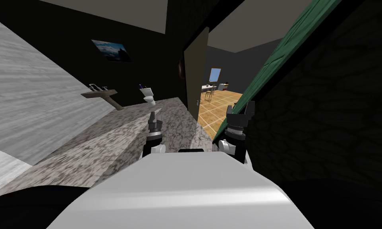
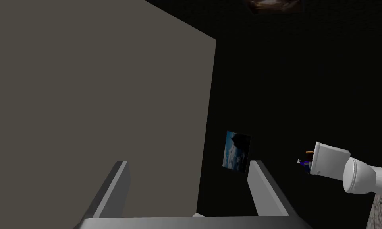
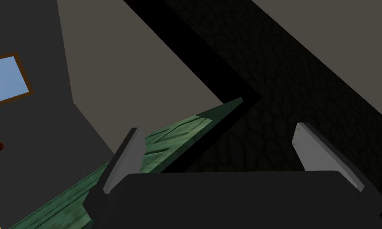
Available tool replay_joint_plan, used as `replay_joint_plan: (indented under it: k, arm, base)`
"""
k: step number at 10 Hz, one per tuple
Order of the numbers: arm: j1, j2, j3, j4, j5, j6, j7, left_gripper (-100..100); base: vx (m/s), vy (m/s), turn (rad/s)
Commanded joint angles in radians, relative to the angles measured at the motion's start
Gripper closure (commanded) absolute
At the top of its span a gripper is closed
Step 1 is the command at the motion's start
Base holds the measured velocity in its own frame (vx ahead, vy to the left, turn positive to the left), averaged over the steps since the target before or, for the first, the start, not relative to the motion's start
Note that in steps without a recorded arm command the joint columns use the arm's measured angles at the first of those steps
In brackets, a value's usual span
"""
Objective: Push the door open
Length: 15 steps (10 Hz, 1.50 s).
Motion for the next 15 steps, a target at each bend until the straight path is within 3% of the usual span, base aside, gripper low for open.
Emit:
replay_joint_plan:
  k: [1,3,10,15]
  arm:
    - [-0.014,0.013,-0.012,0.032,0.006,-0.008,0.000,-100]
    - [-0.027,0.023,-0.023,0.061,0.011,-0.015,-0.001,-100]
    - [-0.099,0.064,-0.087,0.227,0.043,-0.056,-0.003,-100]
    - [-0.145,0.081,-0.127,0.332,0.062,-0.083,-0.004,-100]
  base:
    - [0.140,-0.032,-0.099]
    - [0.149,0.036,-0.095]
    - [0.186,0.043,-0.109]
    - [0.138,0.048,-0.099]
